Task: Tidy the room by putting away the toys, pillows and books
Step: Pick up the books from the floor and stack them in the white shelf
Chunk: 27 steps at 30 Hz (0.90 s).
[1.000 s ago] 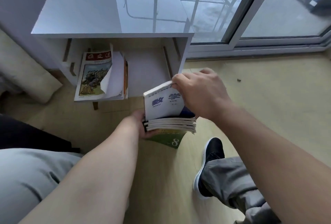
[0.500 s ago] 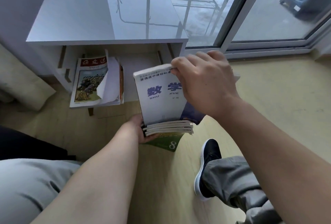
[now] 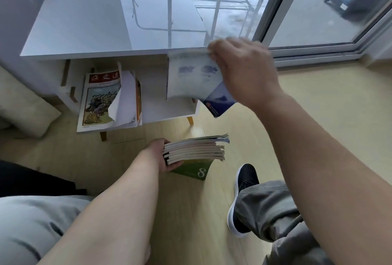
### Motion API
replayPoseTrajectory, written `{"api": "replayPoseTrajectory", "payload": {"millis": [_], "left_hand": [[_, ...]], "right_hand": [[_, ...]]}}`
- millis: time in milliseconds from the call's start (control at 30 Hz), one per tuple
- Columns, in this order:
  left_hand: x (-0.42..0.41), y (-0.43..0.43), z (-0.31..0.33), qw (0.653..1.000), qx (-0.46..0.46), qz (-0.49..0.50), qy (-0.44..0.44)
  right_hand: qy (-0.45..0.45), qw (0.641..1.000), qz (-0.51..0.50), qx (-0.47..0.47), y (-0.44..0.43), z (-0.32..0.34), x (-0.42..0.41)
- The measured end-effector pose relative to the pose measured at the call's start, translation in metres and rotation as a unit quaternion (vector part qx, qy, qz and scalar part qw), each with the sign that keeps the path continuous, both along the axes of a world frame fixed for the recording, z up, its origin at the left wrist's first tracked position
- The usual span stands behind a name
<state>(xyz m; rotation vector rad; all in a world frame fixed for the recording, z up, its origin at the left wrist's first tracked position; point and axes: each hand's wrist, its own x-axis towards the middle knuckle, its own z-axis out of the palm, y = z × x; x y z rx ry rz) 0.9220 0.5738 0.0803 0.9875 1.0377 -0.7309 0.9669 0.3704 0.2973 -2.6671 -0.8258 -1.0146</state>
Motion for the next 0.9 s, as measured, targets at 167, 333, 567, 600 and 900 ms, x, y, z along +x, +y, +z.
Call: {"api": "replayPoseTrajectory", "payload": {"millis": [167, 333, 567, 600, 900], "left_hand": [[0.002, -0.003, 0.001, 1.000, -0.006, -0.003, 0.008], [0.000, -0.001, 0.003, 1.000, -0.025, 0.004, -0.001], [0.014, 0.012, -0.009, 1.000, -0.030, -0.003, 0.003], [0.014, 0.013, -0.010, 0.999, -0.033, -0.004, 0.001], [0.020, 0.014, -0.007, 1.000, -0.020, 0.010, 0.013]], "right_hand": [[0.204, 0.976, -0.028, -0.067, -0.003, -0.062, 0.003], [0.443, 0.890, -0.056, -0.088, 0.009, -0.123, -0.004], [0.507, 0.852, -0.042, -0.124, 0.023, -0.183, -0.002], [0.510, 0.851, -0.037, -0.123, 0.024, -0.186, -0.001], [0.570, 0.817, -0.038, -0.080, 0.036, -0.186, 0.026]]}}
